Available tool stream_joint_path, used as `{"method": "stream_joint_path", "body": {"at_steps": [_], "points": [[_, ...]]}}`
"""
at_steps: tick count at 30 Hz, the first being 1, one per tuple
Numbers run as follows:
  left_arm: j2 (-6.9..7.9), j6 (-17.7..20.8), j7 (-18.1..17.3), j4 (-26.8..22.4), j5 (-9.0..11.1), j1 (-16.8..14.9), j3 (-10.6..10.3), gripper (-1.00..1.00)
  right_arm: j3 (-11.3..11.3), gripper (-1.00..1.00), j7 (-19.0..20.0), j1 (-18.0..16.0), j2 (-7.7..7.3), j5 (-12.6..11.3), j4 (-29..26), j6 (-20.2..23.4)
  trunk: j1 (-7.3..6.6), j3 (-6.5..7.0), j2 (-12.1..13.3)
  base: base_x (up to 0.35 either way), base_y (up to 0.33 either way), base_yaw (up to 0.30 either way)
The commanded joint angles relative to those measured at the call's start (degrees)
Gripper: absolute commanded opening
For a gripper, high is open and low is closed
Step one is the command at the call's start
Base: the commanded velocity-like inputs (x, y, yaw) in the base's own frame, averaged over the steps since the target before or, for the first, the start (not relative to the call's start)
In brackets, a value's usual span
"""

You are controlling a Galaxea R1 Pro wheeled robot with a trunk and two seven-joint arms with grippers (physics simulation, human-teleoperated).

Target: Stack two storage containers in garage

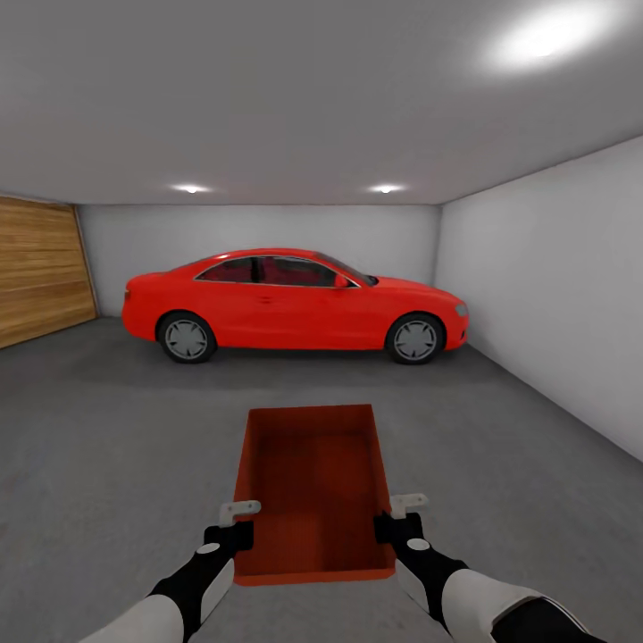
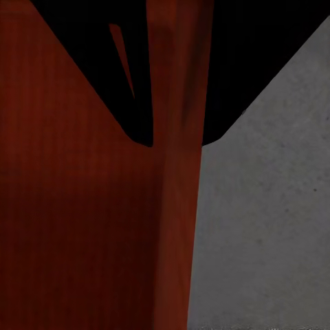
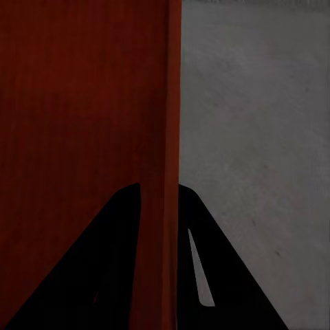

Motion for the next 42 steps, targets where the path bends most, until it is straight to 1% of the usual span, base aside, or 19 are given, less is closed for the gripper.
{"method": "stream_joint_path", "body": {"at_steps": [1,42], "points": [[0.59,-0.2,1.8,0.2,0.7,0.0,0.2,-1.00,-1.9,-1.00,-0.2,-0.1,0.03,0.1,-0.1,-1.9,0.05,-0.10,-0.1,0.319,0.073,0.000],[0.59,-0.2,1.8,0.2,0.7,0.0,0.2,-1.00,-1.9,-1.00,-0.2,-0.1,0.03,0.1,-0.1,-1.8,0.05,-0.10,-0.1,0.320,0.073,0.000]]}}
